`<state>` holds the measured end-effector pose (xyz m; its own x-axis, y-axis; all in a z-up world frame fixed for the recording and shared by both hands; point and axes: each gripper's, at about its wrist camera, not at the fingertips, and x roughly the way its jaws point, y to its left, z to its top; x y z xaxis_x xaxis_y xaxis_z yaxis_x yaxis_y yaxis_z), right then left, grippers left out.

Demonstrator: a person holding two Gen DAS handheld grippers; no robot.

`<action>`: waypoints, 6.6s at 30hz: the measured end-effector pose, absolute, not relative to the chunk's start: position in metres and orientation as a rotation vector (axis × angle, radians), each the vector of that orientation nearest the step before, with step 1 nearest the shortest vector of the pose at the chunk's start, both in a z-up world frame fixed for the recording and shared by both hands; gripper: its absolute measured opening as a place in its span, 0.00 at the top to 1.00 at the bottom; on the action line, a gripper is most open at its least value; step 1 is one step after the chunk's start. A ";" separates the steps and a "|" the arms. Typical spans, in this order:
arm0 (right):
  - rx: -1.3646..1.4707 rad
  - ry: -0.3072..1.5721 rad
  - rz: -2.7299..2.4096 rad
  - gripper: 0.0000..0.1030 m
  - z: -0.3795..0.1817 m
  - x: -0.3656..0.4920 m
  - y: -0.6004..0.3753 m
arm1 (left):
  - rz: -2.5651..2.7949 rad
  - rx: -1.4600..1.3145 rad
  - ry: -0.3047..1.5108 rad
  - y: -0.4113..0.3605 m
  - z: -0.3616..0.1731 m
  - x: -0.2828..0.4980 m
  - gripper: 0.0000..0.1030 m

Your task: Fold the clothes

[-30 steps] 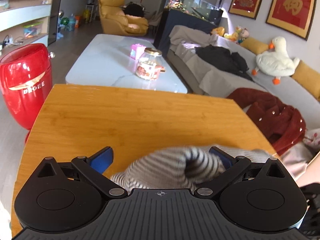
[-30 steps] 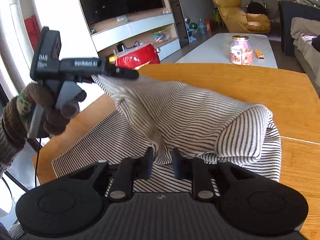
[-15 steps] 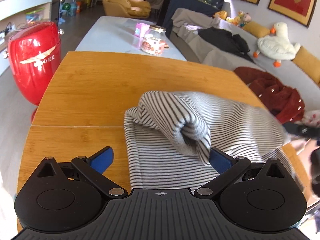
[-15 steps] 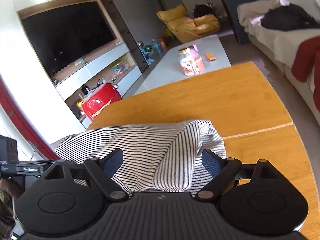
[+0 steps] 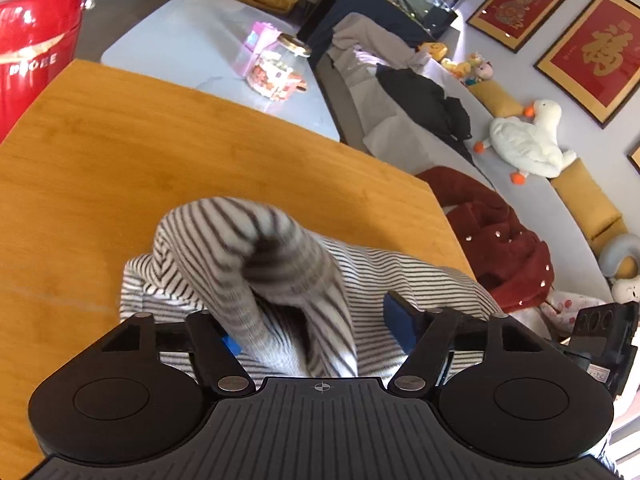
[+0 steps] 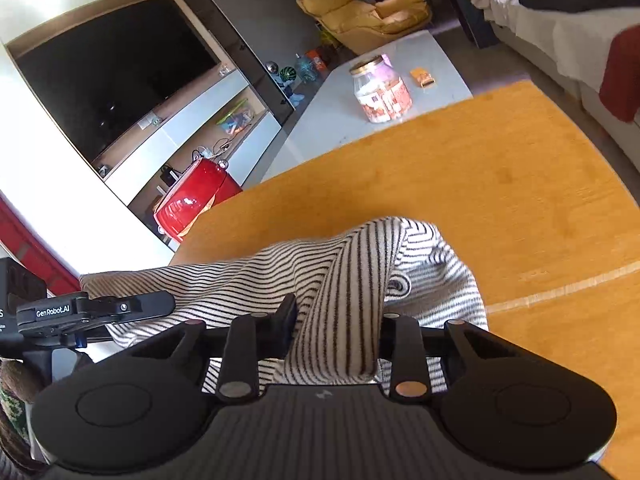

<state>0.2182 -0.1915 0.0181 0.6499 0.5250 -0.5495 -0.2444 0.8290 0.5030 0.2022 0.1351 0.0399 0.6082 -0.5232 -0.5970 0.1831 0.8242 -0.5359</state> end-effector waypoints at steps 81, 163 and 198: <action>-0.041 0.526 0.215 0.00 0.048 0.129 -0.217 | -0.461 -0.313 0.777 0.070 0.036 0.158 0.00; 0.051 0.653 0.318 0.00 0.023 0.072 -0.194 | -0.473 -0.081 0.817 0.062 0.013 0.129 0.00; -0.101 0.582 0.289 0.00 0.028 0.076 -0.174 | -0.521 -0.037 0.801 0.044 0.012 0.107 0.00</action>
